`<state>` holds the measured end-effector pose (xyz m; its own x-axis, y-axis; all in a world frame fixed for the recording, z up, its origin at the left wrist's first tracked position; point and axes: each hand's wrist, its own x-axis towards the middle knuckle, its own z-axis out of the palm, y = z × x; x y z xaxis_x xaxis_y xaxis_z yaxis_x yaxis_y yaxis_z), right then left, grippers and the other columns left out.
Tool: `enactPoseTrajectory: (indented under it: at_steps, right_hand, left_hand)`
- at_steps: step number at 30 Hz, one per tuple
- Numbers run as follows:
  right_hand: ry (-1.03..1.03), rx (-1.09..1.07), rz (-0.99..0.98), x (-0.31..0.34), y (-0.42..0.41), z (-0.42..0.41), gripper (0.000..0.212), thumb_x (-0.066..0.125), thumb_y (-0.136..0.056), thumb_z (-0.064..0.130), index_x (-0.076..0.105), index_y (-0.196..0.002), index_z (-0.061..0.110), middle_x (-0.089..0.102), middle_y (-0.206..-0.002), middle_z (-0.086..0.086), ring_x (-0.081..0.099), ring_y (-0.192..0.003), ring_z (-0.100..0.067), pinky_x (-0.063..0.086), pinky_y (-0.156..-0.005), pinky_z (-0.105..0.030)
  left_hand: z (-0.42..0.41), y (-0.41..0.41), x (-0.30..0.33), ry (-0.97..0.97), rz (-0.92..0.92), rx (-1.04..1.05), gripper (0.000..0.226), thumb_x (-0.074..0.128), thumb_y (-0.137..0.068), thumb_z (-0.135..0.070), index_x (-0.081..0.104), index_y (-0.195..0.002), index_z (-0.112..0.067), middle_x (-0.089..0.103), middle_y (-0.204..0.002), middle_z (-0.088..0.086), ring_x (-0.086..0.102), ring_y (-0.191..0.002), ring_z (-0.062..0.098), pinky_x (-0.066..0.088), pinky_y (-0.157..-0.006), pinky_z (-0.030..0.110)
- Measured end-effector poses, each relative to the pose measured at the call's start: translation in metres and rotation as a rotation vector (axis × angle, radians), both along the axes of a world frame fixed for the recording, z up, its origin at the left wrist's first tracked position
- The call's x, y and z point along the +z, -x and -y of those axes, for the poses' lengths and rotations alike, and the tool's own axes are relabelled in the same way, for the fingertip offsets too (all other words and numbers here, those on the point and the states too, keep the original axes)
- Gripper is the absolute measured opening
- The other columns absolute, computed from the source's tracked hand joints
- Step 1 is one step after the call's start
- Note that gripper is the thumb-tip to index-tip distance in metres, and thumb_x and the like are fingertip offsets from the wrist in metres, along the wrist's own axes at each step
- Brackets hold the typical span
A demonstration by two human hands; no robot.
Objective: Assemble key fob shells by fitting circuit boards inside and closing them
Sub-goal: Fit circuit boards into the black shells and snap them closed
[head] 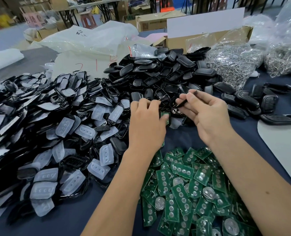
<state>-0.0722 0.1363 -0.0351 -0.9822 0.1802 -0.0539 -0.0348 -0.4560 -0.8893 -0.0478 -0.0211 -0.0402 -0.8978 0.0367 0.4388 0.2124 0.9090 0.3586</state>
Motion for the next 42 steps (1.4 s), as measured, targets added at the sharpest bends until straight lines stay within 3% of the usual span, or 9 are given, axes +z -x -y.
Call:
enactPoseTrajectory:
  at_steps: [3, 8, 16, 20, 23, 30, 36, 38, 42]
  right_hand:
    - [0.019, 0.012, -0.022, 0.0, 0.001, -0.003, 0.009, 0.066, -0.1, 0.004, 0.066, -0.109, 0.006, 0.079, -0.092, -0.009, 0.076, -0.101, -0.027, 0.062, -0.093, -0.041]
    - [-0.004, 0.081, -0.026, -0.004, 0.001, -0.001, 0.015, 0.064, -0.1, 0.004, 0.067, -0.114, 0.005, 0.079, -0.103, -0.012, 0.074, -0.107, -0.028, 0.06, -0.098, -0.042]
    - [-0.012, 0.201, -0.068, -0.005, 0.0, -0.003, 0.019, 0.066, -0.096, 0.004, 0.072, -0.114, 0.007, 0.073, -0.11, -0.01, 0.071, -0.101, -0.02, 0.059, -0.091, -0.032]
    - [-0.007, 0.327, -0.09, -0.004, 0.0, -0.009, 0.037, 0.07, -0.087, 0.013, 0.069, -0.122, 0.002, 0.074, -0.111, -0.012, 0.072, -0.105, -0.024, 0.059, -0.094, -0.034]
    - [-0.025, 0.414, -0.083, -0.003, 0.0, -0.012, 0.04, 0.07, -0.085, 0.012, 0.069, -0.123, 0.0, 0.075, -0.111, -0.013, 0.072, -0.105, -0.024, 0.06, -0.09, -0.033]
    - [-0.035, 0.448, -0.066, -0.002, -0.001, -0.014, 0.037, 0.069, -0.085, 0.011, 0.07, -0.12, 0.002, 0.076, -0.114, -0.016, 0.074, -0.103, -0.023, 0.061, -0.085, -0.03]
    - [-0.077, 0.377, -0.051, -0.003, -0.001, -0.011, 0.039, 0.072, -0.081, 0.011, 0.071, -0.118, -0.002, 0.075, -0.114, -0.024, 0.075, -0.102, -0.029, 0.062, -0.083, -0.032]
    - [-0.109, 0.345, -0.048, -0.004, -0.002, -0.011, 0.04, 0.076, -0.078, 0.013, 0.073, -0.115, -0.001, 0.075, -0.113, -0.025, 0.075, -0.101, -0.031, 0.063, -0.083, -0.033]
    - [-0.139, 0.29, -0.015, -0.004, -0.002, -0.01, 0.04, 0.081, -0.069, 0.016, 0.077, -0.106, 0.002, 0.076, -0.108, -0.023, 0.076, -0.094, -0.029, 0.064, -0.088, -0.042]
  left_hand:
    - [0.003, 0.001, -0.004, 0.006, 0.086, 0.019, 0.042, 0.067, -0.097, -0.039, 0.064, -0.135, -0.019, 0.053, -0.125, 0.005, 0.039, -0.123, 0.028, 0.033, -0.109, 0.035]
    - [0.001, 0.006, -0.004, -0.101, 0.105, -0.034, 0.033, 0.072, -0.094, -0.028, 0.064, -0.125, -0.02, 0.06, -0.117, 0.0, 0.042, -0.118, 0.026, 0.033, -0.101, 0.031]
    - [0.007, 0.003, 0.001, -0.625, 0.05, 0.007, 0.024, 0.075, -0.093, -0.021, 0.054, -0.089, -0.033, 0.063, -0.082, -0.011, 0.062, -0.076, -0.002, 0.049, -0.069, 0.014]
    - [0.011, 0.006, 0.004, -1.121, 0.228, -0.024, 0.013, 0.07, -0.098, -0.015, 0.059, -0.099, -0.008, 0.067, -0.08, 0.002, 0.072, -0.059, 0.017, 0.064, -0.068, 0.039]
    - [0.012, 0.006, 0.004, -1.267, 0.319, -0.009, 0.012, 0.072, -0.096, -0.008, 0.063, -0.098, -0.001, 0.062, -0.078, 0.008, 0.066, -0.053, 0.013, 0.062, -0.064, 0.03]
    - [0.015, 0.008, 0.004, -1.278, 0.361, -0.021, 0.012, 0.073, -0.093, -0.003, 0.066, -0.099, -0.011, 0.068, -0.057, -0.012, 0.068, -0.052, 0.01, 0.066, -0.069, 0.034]
    - [0.015, 0.006, 0.003, -1.261, 0.311, -0.046, 0.011, 0.079, -0.091, -0.008, 0.072, -0.099, -0.005, 0.075, -0.076, 0.005, 0.072, -0.062, 0.014, 0.064, -0.069, 0.032]
    - [0.012, 0.005, 0.003, -1.18, 0.259, -0.072, 0.009, 0.081, -0.089, -0.011, 0.076, -0.095, -0.008, 0.077, -0.086, 0.015, 0.075, -0.07, 0.02, 0.063, -0.066, 0.03]
    - [0.002, 0.003, 0.001, -0.921, 0.124, -0.152, 0.013, 0.085, -0.085, -0.018, 0.078, -0.083, -0.029, 0.078, -0.077, -0.001, 0.077, -0.071, 0.02, 0.064, -0.063, 0.037]
